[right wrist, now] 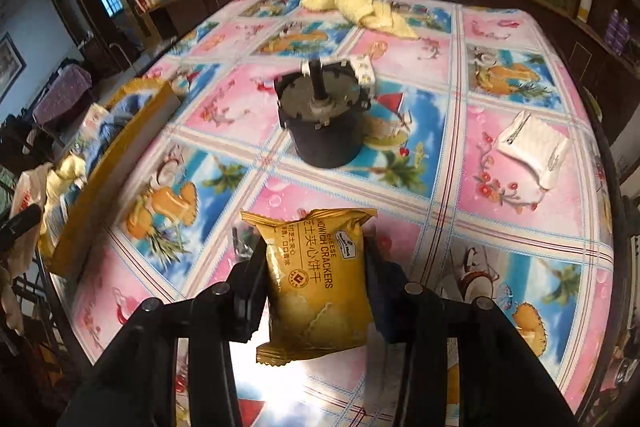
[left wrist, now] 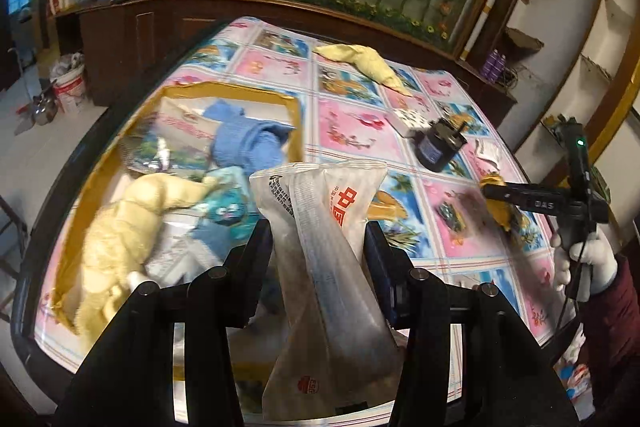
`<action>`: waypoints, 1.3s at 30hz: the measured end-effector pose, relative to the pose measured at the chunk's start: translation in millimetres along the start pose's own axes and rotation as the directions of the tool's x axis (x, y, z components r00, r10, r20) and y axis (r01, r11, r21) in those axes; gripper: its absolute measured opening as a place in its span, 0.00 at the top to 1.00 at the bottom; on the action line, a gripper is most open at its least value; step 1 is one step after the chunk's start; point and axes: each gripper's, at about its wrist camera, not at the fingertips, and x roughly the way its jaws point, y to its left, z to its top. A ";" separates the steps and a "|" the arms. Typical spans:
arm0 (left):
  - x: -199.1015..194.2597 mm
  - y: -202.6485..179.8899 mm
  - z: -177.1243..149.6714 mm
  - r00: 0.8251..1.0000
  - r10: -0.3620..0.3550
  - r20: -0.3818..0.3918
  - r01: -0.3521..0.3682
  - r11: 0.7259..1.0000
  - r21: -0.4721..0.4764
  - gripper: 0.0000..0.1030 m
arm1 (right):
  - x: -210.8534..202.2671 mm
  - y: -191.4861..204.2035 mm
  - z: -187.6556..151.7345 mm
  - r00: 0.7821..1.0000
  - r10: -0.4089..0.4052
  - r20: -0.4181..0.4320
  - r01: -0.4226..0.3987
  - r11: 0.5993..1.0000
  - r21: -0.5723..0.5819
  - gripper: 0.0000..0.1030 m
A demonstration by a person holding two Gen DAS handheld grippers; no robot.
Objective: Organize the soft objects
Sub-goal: 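Carry the white bag and cracker pack into the box and open both tools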
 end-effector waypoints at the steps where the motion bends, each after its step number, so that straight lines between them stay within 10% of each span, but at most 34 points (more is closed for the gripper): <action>1: -4.5 12.0 1.7 1.000 0.010 0.006 -0.010 1.000 -0.026 0.55 | -10.0 1.5 4.5 0.999 -0.001 0.043 0.001 1.000 0.012 0.58; 8: -19.1 60.3 24.8 0.995 0.094 0.028 -0.092 0.992 -0.085 0.55 | -57.5 37.4 32.4 0.956 0.169 0.240 -0.186 0.981 0.050 0.58; 22: 71.5 121.5 93.7 0.982 0.167 -0.089 -0.179 0.973 -0.144 0.49 | 23.4 221.6 30.5 0.899 0.439 -0.012 -0.436 0.889 -0.141 0.58; 31: 66.7 117.6 96.1 0.977 0.207 -0.051 -0.212 0.969 -0.124 0.47 | 80.3 274.2 26.9 0.961 0.262 -0.091 -0.276 0.935 -0.221 0.55; 39: 4.2 97.6 83.0 0.905 0.408 0.125 -0.394 0.911 -0.119 0.33 | 70.9 281.9 21.0 0.961 0.275 -0.037 -0.275 0.922 -0.272 0.41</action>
